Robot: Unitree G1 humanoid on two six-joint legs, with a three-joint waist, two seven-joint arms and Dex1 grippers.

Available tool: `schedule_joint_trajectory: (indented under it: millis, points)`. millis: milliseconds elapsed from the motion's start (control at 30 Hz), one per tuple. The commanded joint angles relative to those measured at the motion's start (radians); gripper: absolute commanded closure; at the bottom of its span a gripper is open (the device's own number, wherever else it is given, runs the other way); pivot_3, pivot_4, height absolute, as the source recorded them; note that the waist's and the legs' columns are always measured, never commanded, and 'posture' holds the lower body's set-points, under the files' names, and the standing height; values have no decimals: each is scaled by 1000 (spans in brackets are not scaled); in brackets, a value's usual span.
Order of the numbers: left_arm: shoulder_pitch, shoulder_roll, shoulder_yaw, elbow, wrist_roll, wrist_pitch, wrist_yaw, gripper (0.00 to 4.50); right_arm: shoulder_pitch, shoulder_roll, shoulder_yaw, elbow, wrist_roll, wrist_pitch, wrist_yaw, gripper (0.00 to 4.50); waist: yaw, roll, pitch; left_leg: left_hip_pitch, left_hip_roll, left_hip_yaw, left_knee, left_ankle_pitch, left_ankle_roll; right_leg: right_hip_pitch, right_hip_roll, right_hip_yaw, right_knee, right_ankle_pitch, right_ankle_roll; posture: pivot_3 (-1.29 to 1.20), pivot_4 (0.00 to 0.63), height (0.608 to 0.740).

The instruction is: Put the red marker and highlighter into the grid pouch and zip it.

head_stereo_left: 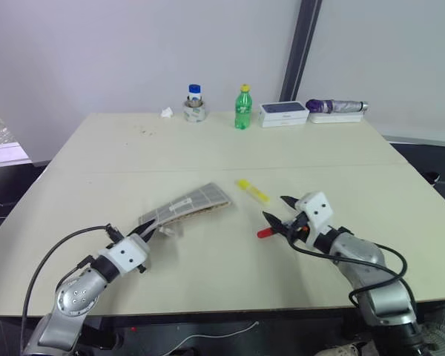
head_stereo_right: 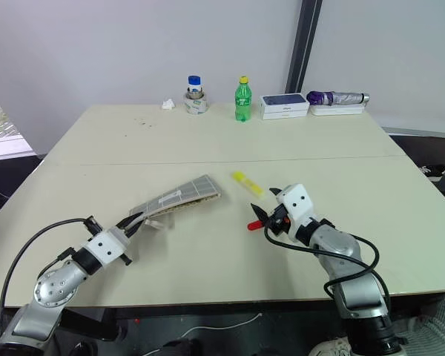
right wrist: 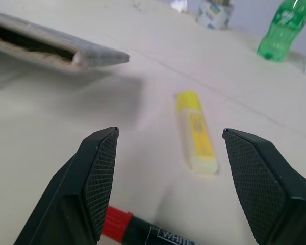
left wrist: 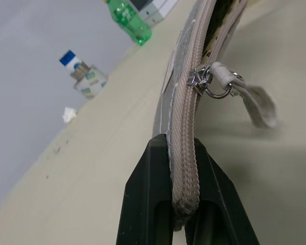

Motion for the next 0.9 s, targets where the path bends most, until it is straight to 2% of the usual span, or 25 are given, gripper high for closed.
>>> schedule_joint_trajectory:
  millis: [33, 333, 633, 700, 800, 900]
  points:
    - [-4, -2, 30, -37, -6, 14, 25, 4500, -76, 13, 32, 45, -9, 5, 1, 1123, 0, 0, 0, 0, 0, 0, 0, 0, 0, 0, 0, 0, 0, 0, 0, 0, 150, 740]
    - [-27, -25, 0, -62, 9, 21, 38, 4500, -312, 72, 91, 346, -52, 72, -33, 1123, 1, 0, 0, 0, 0, 0, 0, 0, 0, 0, 0, 0, 0, 0, 0, 0, 150, 740]
    - [-36, -39, -20, -83, 26, 28, 37, 4500, -518, 38, 100, 736, -111, -2, 7, 1123, -2, 0, 0, 0, 0, 1, -2, 0, 0, -2, 0, 0, 0, 0, 0, 0, 150, 740]
    - [-42, -38, -20, -82, 30, 28, 38, 4500, -551, 40, 89, 815, -95, 44, 39, 1123, -2, 0, 0, 0, 0, 2, -2, 0, 0, -2, 0, 1, 0, 0, 0, 0, 150, 740]
    - [-46, -36, -22, -86, 37, 28, 38, 4500, -574, 33, 84, 875, -91, 71, 72, 1970, -2, 0, 0, 0, 0, 2, -2, 0, 0, -2, 0, 1, 0, 0, 0, 0, 150, 740]
    - [-49, -39, -22, -83, 37, 31, 38, 4500, -591, 19, 78, 882, -97, 72, 77, 3548, 0, 0, 0, 0, 0, 2, -2, 0, 0, -1, 0, 1, 0, 0, 0, 0, 150, 740]
